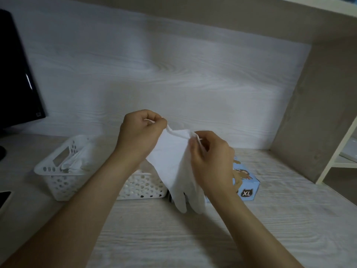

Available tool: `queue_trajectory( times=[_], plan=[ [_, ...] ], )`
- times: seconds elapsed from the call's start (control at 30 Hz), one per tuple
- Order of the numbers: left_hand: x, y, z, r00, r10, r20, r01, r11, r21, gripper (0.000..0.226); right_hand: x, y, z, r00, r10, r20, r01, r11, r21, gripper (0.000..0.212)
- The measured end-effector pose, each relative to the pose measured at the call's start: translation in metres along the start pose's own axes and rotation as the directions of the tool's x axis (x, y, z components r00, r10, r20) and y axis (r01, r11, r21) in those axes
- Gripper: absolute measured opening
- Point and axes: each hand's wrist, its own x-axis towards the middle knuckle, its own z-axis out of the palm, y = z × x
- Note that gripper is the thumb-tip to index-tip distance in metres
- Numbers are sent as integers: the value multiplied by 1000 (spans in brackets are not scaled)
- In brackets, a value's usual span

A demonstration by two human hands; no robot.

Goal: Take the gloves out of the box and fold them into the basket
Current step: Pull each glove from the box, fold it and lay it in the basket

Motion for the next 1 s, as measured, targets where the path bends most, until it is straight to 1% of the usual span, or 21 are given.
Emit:
queue_trajectory(
  times=[0.07, 0.13, 0.17, 0.23, 0.3, 0.43, 0.53, 0.63, 0.77, 0.83, 0.93, 1.0],
  plan=[
    [3, -1, -7, 996, 59, -68, -53, 994, 93, 11, 8, -5, 11, 1000, 23, 15, -23, 1000, -5, 14],
    [5, 0, -15, 986, 109, -129, -88, 983, 161, 12, 18, -7, 19, 997, 68, 42, -66, 996, -58, 16],
    [7, 1, -18, 981, 116, -157, -89, 981, 171, 11, 23, -8, 22, 993, 95, 70, -88, 991, -98, 19],
    [11, 0, -26, 973, 103, -206, -69, 984, 166, 10, 32, -14, 28, 983, 128, 132, -102, 977, -187, 31],
    [15, -2, -35, 966, 85, -244, -41, 983, 177, 11, 37, -23, 35, 980, 123, 155, -80, 962, -260, 39],
    [23, -8, -50, 945, 100, -311, -21, 969, 247, 17, 42, -41, 55, 981, 24, 193, 42, 944, -327, 37],
    [31, -15, -65, 942, 56, -330, 38, 962, 272, 20, 45, -45, 71, 963, -66, 261, 153, 932, -330, 40],
    [38, -26, -76, 933, 29, -360, 94, 943, 320, 26, 50, -47, 85, 936, -96, 338, 216, 916, -338, 42],
    [40, -32, -87, 932, -38, -360, 192, 895, 403, 16, 52, -46, 100, 914, -71, 399, 207, 928, -310, 44],
    [40, -33, -92, 932, -53, -357, 220, 868, 445, 18, 52, -42, 104, 911, -63, 408, 197, 936, -293, 43],
    [38, -34, -97, 922, -47, -385, 260, 811, 524, 21, 54, -38, 103, 922, -46, 384, 110, 983, -146, 36],
    [38, -38, -99, 921, -45, -388, 296, 729, 618, 18, 54, -33, 101, 930, -64, 361, 101, 991, -84, 25]
  ],
)
